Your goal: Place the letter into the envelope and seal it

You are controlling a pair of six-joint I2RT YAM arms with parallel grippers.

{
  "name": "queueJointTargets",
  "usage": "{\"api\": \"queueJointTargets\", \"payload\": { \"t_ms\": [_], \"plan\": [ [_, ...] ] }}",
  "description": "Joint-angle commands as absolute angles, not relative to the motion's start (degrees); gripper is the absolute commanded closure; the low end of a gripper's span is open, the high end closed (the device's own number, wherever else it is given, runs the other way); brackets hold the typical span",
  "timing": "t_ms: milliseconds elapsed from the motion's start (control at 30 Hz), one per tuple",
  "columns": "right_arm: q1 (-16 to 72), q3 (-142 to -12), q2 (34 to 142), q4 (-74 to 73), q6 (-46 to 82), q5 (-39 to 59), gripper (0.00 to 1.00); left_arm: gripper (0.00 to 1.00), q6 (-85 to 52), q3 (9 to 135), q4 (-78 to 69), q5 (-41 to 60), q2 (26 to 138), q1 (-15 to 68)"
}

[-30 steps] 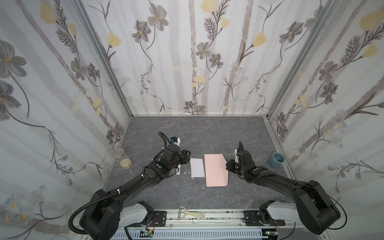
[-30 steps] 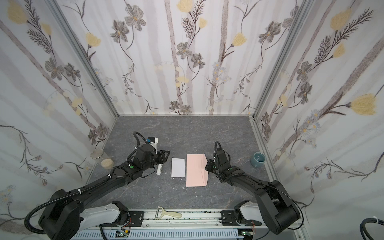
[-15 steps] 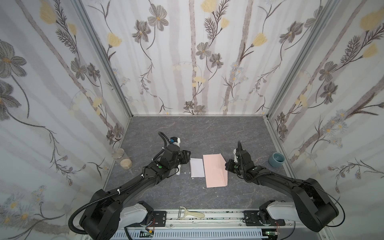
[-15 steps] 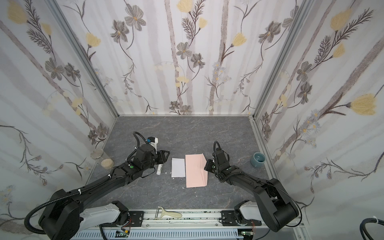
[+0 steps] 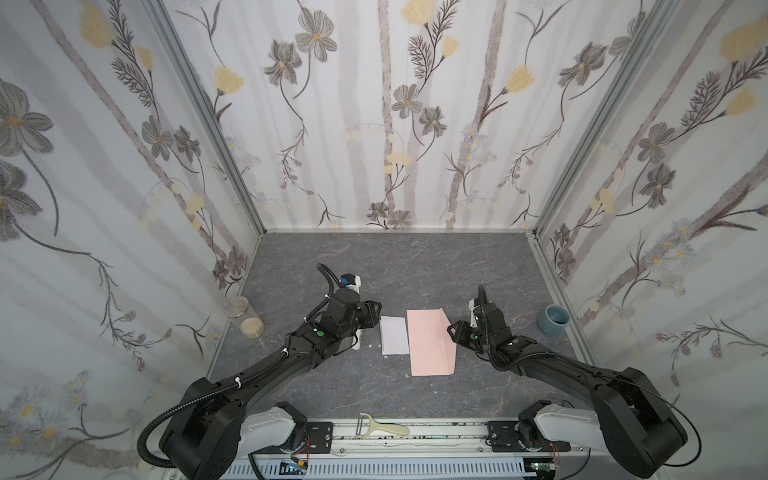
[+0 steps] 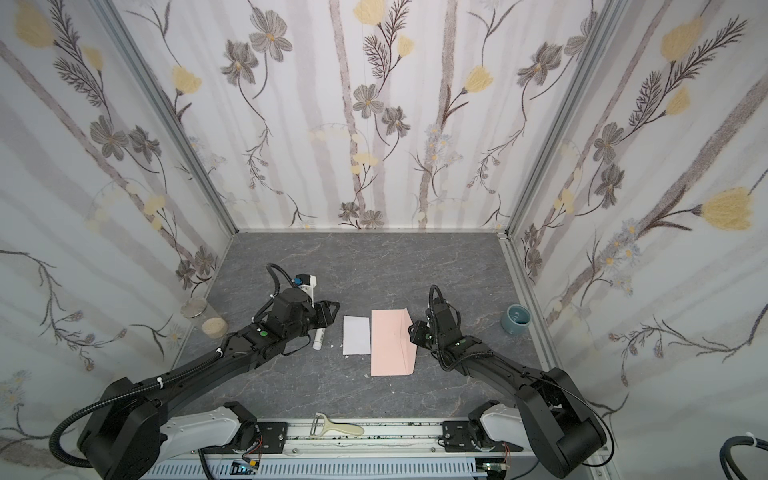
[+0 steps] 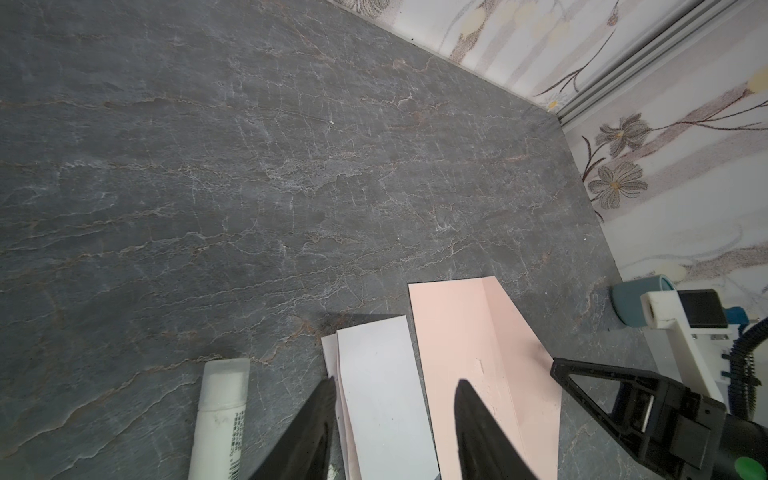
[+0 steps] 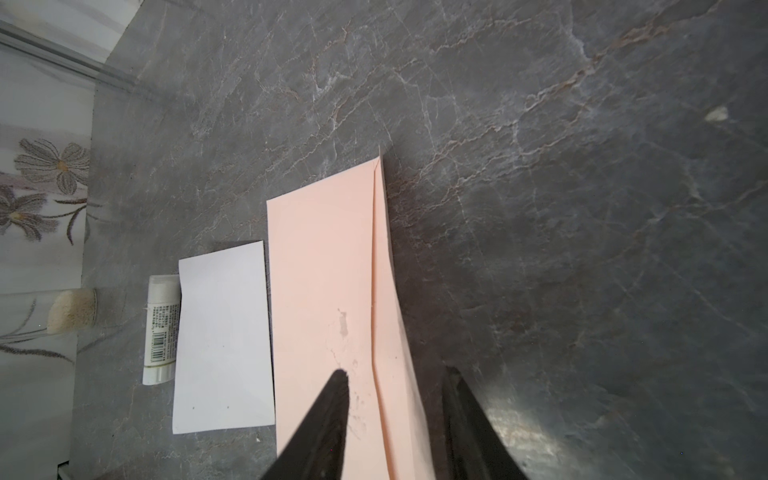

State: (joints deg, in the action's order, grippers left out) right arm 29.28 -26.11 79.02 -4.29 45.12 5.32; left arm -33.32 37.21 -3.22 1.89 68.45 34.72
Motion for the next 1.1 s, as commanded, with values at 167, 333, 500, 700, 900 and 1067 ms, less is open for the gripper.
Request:
{"api": "queueJointTargets", "payload": {
  "t_ms": [167,333,500,700,900,1067],
  "plan": [
    [25.6,-29.3,75.0,0.0,41.4,4.0,0.51,0.42,-33.3,36.1,-4.4,7.7,71.6,34.6],
    [20.7,-31.4,74.2,0.0,38.6,9.4,0.5,0.42,-36.2,36.5,-4.9,9.0,77.6,34.5],
    [18.9,-33.4,74.4,-0.2,36.6,12.2,0.49,0.42,-36.8,38.2,-7.5,10.7,83.1,34.0],
    [18.4,-34.1,75.5,-0.7,36.0,14.6,0.5,0.47,-38.7,36.7,-16.1,15.5,86.6,31.5],
    [18.1,-34.0,75.5,-1.0,36.1,14.9,0.5,0.51,-38.2,37.9,-17.8,17.8,89.3,30.0],
    [18.1,-34.1,75.4,-1.1,36.4,15.1,0.5,0.54,-37.7,39.1,-18.5,19.2,92.1,29.4]
  ]
}}
